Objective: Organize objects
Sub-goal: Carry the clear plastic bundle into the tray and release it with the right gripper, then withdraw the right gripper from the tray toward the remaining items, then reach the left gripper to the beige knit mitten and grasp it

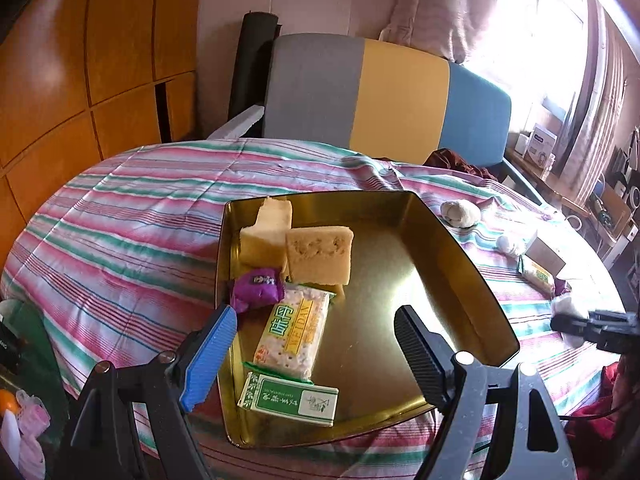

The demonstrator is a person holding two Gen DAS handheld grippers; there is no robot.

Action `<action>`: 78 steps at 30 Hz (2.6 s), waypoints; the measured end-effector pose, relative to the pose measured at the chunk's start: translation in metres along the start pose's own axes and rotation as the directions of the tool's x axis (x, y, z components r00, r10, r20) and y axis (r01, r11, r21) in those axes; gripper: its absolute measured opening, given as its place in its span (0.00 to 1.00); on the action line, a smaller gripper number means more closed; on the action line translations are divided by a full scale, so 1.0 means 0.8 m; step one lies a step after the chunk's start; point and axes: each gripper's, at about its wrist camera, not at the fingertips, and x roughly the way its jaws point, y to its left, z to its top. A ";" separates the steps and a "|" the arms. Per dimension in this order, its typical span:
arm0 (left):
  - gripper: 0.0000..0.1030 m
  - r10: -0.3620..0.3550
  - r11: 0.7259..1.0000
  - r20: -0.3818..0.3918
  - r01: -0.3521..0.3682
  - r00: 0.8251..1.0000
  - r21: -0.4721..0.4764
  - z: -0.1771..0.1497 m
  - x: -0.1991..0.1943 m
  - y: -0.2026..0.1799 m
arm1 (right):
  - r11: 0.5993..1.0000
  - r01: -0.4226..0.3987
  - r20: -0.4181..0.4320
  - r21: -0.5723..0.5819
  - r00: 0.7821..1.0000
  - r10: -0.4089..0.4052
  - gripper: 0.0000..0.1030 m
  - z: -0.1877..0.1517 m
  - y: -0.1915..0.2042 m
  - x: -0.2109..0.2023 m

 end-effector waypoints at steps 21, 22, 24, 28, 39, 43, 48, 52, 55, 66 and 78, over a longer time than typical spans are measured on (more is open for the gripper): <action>0.80 0.096 0.971 -0.013 -0.096 0.995 -0.220 -0.019 -0.006 0.119 | 0.987 -0.152 -0.248 -0.048 0.959 0.135 0.39 0.039 0.186 0.180; 0.80 0.095 0.971 -0.015 -0.096 0.995 -0.219 -0.019 -0.006 0.119 | 0.986 -0.162 -0.261 -0.040 0.954 0.147 0.39 0.036 0.189 0.186; 0.80 0.091 0.972 -0.018 -0.093 0.996 -0.216 -0.021 -0.004 0.118 | 0.980 -0.198 -0.279 -0.024 0.943 0.183 0.42 0.030 0.194 0.191; 0.80 0.089 0.975 -0.021 -0.091 0.996 -0.205 -0.022 -0.004 0.114 | 0.974 -0.228 -0.281 -0.018 0.936 0.214 0.49 0.021 0.194 0.191; 0.80 0.077 0.987 -0.002 -0.076 0.997 -0.142 -0.011 -0.013 0.085 | 0.978 -0.200 -0.166 -0.066 0.968 0.187 0.59 0.024 0.183 0.142; 0.80 0.054 0.992 -0.003 -0.054 0.999 -0.110 -0.009 -0.015 0.068 | 0.983 -0.160 -0.098 -0.091 0.984 0.151 0.65 0.026 0.166 0.114; 0.80 0.006 0.999 -0.023 -0.007 1.000 -0.053 -0.007 -0.010 0.039 | 0.990 -0.119 -0.023 -0.080 0.993 0.118 0.69 0.026 0.136 0.078; 0.80 -0.036 0.999 -0.037 0.036 0.999 -0.020 -0.004 -0.006 0.015 | 0.996 -0.074 0.023 -0.046 0.997 0.075 0.72 0.026 0.100 0.054; 0.80 -0.063 0.998 -0.056 0.063 0.996 0.005 -0.001 -0.001 -0.004 | 0.999 -0.027 0.042 -0.020 0.999 0.028 0.72 0.026 0.067 0.039; 0.68 -0.187 0.976 -0.112 0.198 0.976 0.093 0.032 0.017 -0.079 | 0.961 0.224 0.111 0.163 0.964 -0.243 0.74 0.028 -0.117 -0.040; 0.69 -0.319 0.932 -0.294 0.355 0.901 0.075 0.110 0.111 -0.207 | 0.848 0.202 0.192 0.491 0.924 -0.332 0.83 0.001 -0.254 -0.092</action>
